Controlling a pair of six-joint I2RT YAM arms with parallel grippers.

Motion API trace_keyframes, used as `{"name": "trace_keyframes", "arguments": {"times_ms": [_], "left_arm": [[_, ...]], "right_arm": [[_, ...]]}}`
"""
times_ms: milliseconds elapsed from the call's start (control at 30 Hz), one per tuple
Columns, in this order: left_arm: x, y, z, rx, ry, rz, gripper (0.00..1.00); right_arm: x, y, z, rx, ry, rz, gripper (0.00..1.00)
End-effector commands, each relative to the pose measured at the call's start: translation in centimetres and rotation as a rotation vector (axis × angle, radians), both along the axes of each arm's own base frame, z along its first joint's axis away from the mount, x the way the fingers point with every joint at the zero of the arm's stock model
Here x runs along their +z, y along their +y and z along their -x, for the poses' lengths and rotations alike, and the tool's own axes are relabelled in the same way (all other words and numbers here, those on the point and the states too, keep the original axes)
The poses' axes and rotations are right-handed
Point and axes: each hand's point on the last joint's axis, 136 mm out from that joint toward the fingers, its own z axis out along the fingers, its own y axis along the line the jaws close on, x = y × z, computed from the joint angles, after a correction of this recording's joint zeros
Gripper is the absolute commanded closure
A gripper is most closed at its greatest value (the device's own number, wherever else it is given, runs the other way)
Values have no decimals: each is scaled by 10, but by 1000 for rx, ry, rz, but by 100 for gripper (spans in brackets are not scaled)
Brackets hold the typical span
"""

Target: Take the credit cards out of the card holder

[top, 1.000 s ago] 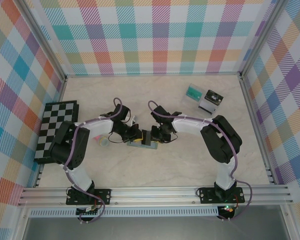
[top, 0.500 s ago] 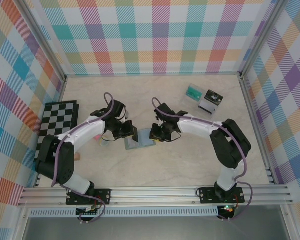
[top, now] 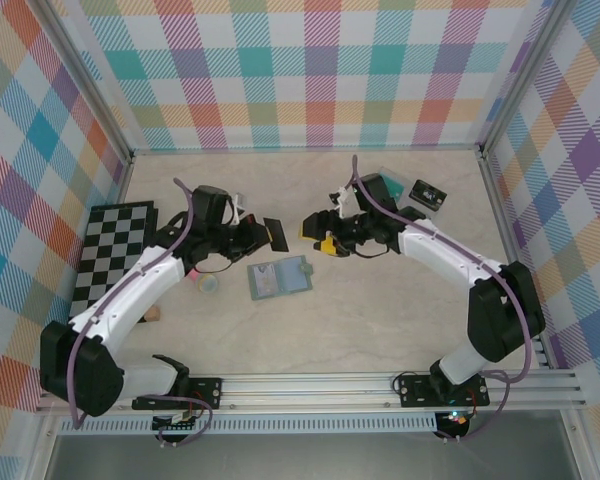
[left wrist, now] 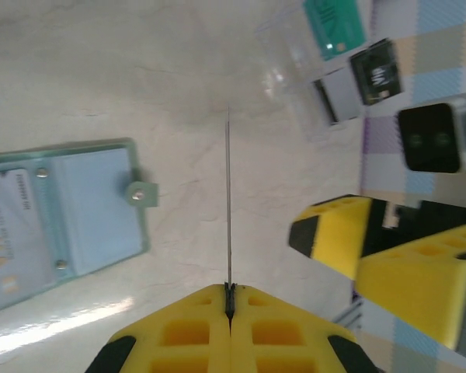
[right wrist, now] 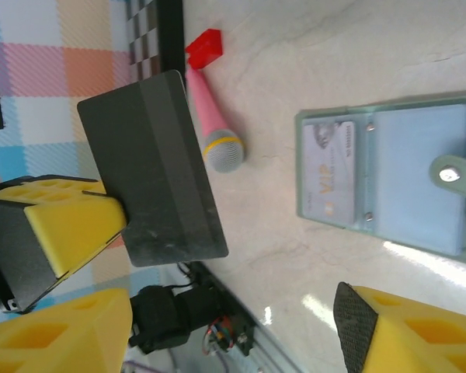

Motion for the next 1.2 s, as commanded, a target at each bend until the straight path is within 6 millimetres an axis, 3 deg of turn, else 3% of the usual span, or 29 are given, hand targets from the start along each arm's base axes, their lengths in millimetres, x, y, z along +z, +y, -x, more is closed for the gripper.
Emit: {"name": "trace_keyframes", "arguments": {"times_ms": [0,200,400,500,633,1000,1133,1167], "left_arm": [[32,-16,7,-18,-33,157,100],[53,-22,8,-23,-63,262,100],[53,-24,11,-21,-53,303,100],[52,-24,14,-19,-48,314,100],[57,-22,19,-30,-71,327,100],[70,-34,23,-108,-106,390,100],[70,-30,26,-105,-108,350,100],[67,-27,26,-100,-102,324,92]], "right_arm": [[34,14,8,109,11,-161,29],[62,24,5,165,12,-281,33],[73,29,1,186,14,-322,43],[82,31,-1,200,14,-345,53],[85,29,-6,190,4,-343,64],[97,24,3,229,-97,-340,89],[95,17,4,215,-155,-270,98],[95,16,3,213,-172,-248,100]]}}
